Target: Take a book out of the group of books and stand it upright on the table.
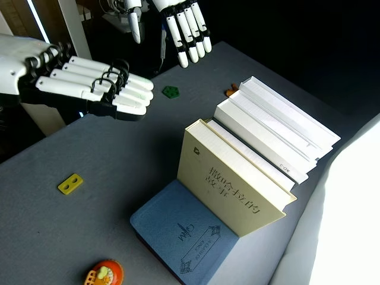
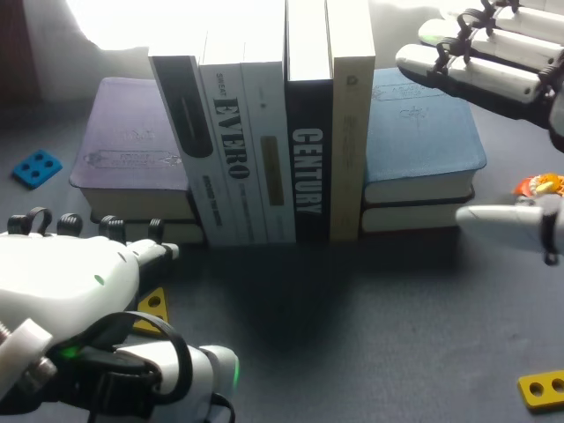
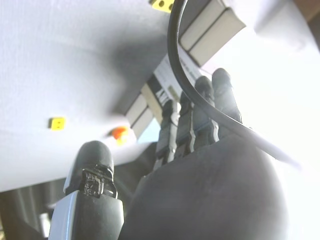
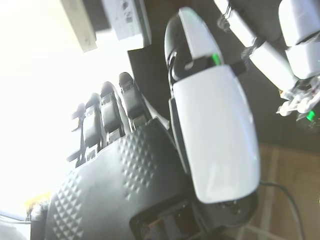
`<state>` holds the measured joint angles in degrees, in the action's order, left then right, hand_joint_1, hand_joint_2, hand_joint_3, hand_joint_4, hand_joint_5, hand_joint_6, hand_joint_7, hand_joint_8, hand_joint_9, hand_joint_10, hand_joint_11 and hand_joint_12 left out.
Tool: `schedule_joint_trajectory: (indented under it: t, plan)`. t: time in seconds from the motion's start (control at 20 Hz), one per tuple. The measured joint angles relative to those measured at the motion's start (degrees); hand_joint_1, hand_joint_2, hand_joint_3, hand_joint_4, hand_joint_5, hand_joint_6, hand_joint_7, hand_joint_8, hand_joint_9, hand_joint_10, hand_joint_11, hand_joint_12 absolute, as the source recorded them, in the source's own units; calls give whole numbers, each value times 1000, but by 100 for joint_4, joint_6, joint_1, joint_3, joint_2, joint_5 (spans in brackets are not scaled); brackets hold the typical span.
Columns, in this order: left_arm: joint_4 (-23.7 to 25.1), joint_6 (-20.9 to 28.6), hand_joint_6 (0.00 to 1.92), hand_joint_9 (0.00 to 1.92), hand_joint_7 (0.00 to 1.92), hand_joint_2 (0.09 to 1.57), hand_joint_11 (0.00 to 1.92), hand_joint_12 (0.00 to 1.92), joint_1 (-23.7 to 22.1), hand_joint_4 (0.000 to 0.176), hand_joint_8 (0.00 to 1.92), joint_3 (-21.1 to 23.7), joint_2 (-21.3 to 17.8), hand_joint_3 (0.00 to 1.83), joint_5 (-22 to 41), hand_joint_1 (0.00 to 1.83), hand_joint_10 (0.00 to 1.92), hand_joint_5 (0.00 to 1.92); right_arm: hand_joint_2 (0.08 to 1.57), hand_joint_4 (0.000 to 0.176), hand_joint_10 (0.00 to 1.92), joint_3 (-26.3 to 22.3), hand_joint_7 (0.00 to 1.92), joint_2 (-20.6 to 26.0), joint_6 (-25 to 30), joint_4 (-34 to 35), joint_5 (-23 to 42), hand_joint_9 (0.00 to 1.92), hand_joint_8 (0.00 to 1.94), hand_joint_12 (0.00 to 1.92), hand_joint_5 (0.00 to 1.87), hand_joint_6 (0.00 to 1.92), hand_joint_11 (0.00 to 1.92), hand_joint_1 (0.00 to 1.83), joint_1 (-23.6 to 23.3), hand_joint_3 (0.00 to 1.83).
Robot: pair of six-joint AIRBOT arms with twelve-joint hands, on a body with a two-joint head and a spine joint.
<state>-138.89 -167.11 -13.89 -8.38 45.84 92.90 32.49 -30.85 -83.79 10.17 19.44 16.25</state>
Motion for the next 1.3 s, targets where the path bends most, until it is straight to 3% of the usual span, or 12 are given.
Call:
schedule_joint_trajectory:
  t: [0.05, 0.15, 0.3, 0.45, 0.55, 0.75, 0.9, 1.0, 1.1, 1.15, 1.3]
  plan:
    - [-11, 0, 3, 29, 58, 1302, 0, 101, 0, 48, 0, 0, 0, 1, -2, 87, 0, 64, 1218, 15, 0, -22, 0, -83, -675, 763, 87, 0, 0, 0, 0, 0, 0, 105, 20, 9]
    - [-17, 0, 1, 13, 32, 1315, 0, 148, 2, 49, 1, -2, 0, 3, 17, 13, 2, 46, 1227, 14, 0, -39, 0, -299, -1558, 1681, 960, 0, 0, 0, 0, 0, 0, 40, 236, 11]
    - [-17, 0, 6, 12, 26, 1308, 0, 144, 2, 49, 2, 0, 0, 0, 35, 36, 4, 52, 1234, 5, 0, -114, 0, -535, -2118, 2326, 1759, 0, 0, 0, 0, 0, 0, 3, 251, 11]
    - [-15, 0, 4, 22, 44, 1324, 0, 157, 2, 33, 3, -2, 0, 5, 50, 36, 6, 56, 1220, 23, 0, -179, 0, -933, -2323, 2986, 2684, 0, 0, 0, 0, 0, 0, 0, 378, 3]
    - [-7, 0, 5, 31, 53, 1324, 0, 139, 2, 37, 4, -2, 0, 3, 55, 36, 7, 62, 1224, 16, 0, -192, 0, -1084, -2321, 3136, 3132, 0, 0, 0, 0, 0, 0, 0, 376, 4]
    - [-2, 0, 11, 78, 76, 1318, 0, 182, 2, 37, 3, -7, 0, 0, 63, 115, 9, 109, 1217, 17, 0, -188, 0, -1224, -2098, 3274, 3609, 0, 0, 0, 0, 0, 0, 16, 369, 1]
    - [-2, 0, 1, 59, 57, 1330, 0, 181, 2, 42, 0, -7, 0, 3, 66, 38, 1, 89, 1216, 19, 0, -153, 0, -1366, -2079, 3268, 3834, 0, 0, 0, 24, 9, 0, 40, 372, 0]
    - [-2, 0, 0, 56, 64, 1324, 0, 214, 2, 27, 6, -7, 0, 1, 66, 57, 4, 79, 1217, 21, 0, -111, 0, -1475, -2087, 3268, 4033, 0, 0, 0, 3, 1, 0, 1, 409, 1]
    - [-2, 0, 2, 64, 68, 1327, 0, 191, 2, 30, 2, -7, 0, 2, 63, 20, 5, 85, 1226, 17, 0, -59, 0, -1639, -2087, 3154, 4395, 0, 0, 0, 21, 9, 0, 0, 870, 5]
    - [-2, 0, 1, 65, 54, 1325, 0, 151, 2, 33, 2, -7, 0, 0, 74, 26, 3, 80, 1226, 21, 0, -46, 0, -1821, -2122, 2983, 4610, 0, 0, 0, 18, 7, 0, 0, 1325, 4]
    - [0, 0, 2, 63, 94, 1317, 0, 161, 2, 38, 9, -7, 0, 0, 48, 6, 2, 85, 1219, 23, 0, -33, 0, -2002, -2153, 2518, 4634, 0, 0, 0, 0, 0, 0, 0, 1176, 1]
